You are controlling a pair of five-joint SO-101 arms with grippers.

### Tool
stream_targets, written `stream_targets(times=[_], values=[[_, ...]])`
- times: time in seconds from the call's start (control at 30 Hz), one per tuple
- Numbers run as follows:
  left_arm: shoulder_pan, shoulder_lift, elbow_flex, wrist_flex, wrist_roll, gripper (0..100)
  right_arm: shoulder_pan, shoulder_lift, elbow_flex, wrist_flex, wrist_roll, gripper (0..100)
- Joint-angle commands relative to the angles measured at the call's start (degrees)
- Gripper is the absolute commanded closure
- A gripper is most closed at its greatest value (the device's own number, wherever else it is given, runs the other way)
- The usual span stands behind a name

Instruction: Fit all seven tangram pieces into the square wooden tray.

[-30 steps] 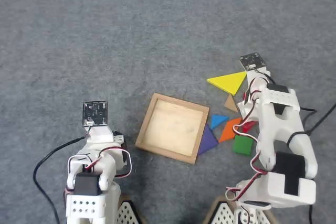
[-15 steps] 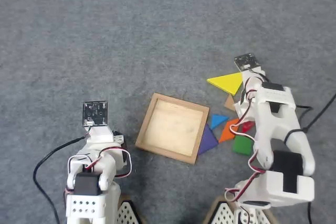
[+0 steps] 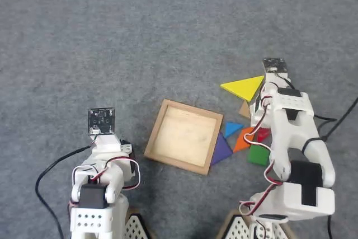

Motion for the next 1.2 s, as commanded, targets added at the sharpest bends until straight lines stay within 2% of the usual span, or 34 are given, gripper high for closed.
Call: stream_targets(times=[0.0, 0.4, 0.6, 0.83, 1.0, 1.17], values=[[-0.35, -1.14, -0.66, 0.09, -0.62, 99, 0.48, 1.63, -1.93, 0.84, -4.66, 72.4], [-0.35, -1.14, -0.66, 0.09, -0.62, 99, 0.22, 1.63, -4.22, 1.19, -4.4, 73.9], [-0.35, -1.14, -0.66, 0.09, -0.62, 99, 0.48, 1.01, -4.31, 0.92, -4.4, 99.8], [-0.35, -1.14, -0.66, 0.09, -0.62, 99, 0.04, -2.33, -5.01, 3.21, -4.4, 99.1], [-0.35, -1.14, -0.66, 0.09, -0.62, 99, -2.51, -12.97, -5.54, 9.27, -5.1, 99.1], [-0.35, -1.14, -0.66, 0.09, -0.62, 99, -7.16, -26.59, -5.54, 14.99, -9.23, 99.1]])
